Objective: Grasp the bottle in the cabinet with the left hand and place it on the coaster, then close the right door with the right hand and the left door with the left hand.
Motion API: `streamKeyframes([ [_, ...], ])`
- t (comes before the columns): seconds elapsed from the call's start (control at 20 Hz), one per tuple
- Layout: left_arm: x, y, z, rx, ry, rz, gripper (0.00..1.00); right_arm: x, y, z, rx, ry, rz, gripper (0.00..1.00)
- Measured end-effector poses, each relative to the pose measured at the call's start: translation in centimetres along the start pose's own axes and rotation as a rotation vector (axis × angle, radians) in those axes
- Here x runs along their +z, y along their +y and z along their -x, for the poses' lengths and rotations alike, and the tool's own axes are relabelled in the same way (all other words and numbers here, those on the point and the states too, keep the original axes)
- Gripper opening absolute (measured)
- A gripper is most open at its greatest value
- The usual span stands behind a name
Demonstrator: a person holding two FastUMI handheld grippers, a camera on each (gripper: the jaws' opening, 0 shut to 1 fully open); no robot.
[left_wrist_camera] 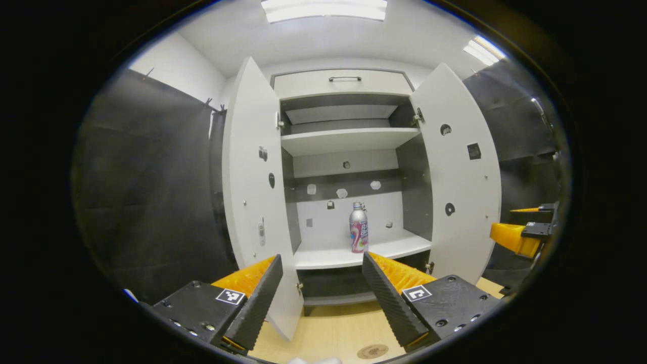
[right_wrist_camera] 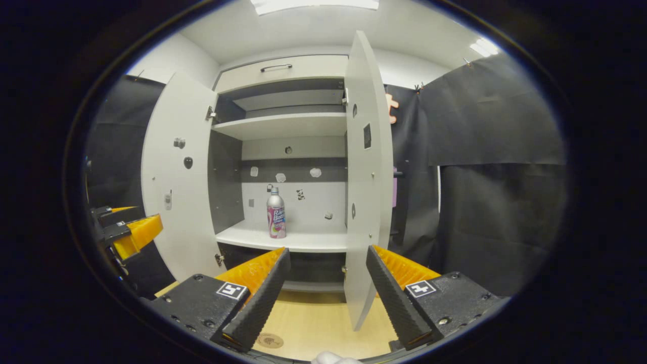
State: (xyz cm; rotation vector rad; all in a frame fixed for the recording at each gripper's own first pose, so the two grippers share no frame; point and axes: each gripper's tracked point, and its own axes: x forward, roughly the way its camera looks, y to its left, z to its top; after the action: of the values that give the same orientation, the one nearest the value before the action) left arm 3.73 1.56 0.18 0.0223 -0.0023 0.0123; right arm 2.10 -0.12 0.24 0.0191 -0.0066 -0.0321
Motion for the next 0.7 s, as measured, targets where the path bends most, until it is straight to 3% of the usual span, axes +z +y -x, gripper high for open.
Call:
streamKeyframes([
  [0.3, 0.3, -0.7, -6.2, -0.028, -0.014, 0.031, 0.97, 0.7, 0.2, 0.0, -0.007, -0.002, -0.007, 0.99],
  [0.7, 0.3, -5.4, -22.7, -0.087, -0.043, 0.015, 0.97, 1.2, 0.6, 0.3, -0.045, 0.026, -0.004, 0.99],
])
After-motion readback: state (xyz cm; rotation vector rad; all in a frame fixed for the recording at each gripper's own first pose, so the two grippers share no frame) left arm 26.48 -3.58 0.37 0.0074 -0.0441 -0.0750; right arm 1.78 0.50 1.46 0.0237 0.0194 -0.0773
